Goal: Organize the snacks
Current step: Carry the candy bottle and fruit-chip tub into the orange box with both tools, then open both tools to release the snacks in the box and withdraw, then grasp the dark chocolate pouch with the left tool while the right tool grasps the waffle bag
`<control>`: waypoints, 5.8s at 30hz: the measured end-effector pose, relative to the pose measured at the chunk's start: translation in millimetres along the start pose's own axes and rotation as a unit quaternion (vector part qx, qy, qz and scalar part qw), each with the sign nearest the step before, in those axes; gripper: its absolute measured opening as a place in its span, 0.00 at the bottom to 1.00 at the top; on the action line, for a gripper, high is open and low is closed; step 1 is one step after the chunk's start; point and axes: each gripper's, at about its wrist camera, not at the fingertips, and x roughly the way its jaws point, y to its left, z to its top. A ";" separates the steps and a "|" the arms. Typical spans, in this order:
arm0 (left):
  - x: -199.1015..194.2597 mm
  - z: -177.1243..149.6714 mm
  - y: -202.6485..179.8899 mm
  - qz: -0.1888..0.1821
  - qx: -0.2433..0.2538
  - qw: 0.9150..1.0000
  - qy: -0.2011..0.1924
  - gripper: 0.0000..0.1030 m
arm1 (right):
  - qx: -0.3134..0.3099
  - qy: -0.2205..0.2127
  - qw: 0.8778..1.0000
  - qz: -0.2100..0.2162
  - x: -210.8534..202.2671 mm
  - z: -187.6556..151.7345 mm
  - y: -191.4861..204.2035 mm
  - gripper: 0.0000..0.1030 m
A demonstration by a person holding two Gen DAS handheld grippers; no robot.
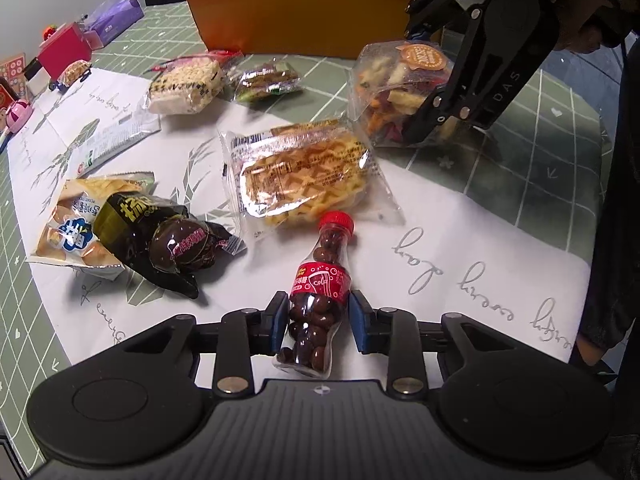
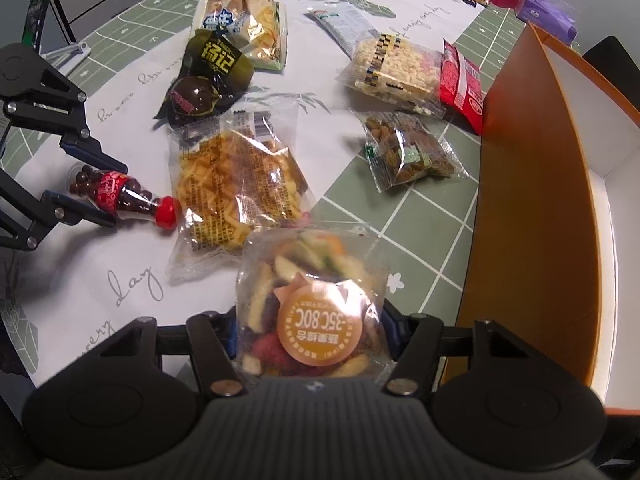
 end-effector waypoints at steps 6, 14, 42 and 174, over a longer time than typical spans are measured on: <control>-14.3 2.4 -0.5 -0.002 -0.004 1.000 -0.019 0.35 | 0.010 -0.027 1.000 -0.003 -17.6 0.5 -3.7 0.57; -34.3 12.4 0.2 0.010 -0.022 0.999 -0.042 0.35 | 0.013 -0.076 0.997 0.001 -50.7 5.8 -5.2 0.57; -58.4 194.4 -3.8 0.050 -0.060 0.986 -0.149 0.35 | 0.155 -0.234 0.955 -0.092 -181.7 15.8 -149.9 0.57; 36.4 -13.6 91.4 0.079 -0.437 0.882 -0.161 0.74 | -0.028 -0.062 0.997 0.035 28.6 40.2 35.8 0.89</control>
